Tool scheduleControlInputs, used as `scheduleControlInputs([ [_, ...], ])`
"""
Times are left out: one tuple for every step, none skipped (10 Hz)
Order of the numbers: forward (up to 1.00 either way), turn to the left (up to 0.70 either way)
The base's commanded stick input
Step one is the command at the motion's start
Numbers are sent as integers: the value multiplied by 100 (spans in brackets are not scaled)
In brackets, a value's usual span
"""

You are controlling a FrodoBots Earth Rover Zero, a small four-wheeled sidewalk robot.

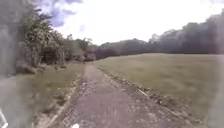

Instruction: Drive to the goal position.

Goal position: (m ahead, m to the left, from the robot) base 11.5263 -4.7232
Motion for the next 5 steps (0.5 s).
scheduleControlInputs([
  [100, 32],
  [100, 36],
  [100, 21],
  [100, 6],
  [100, 0],
])
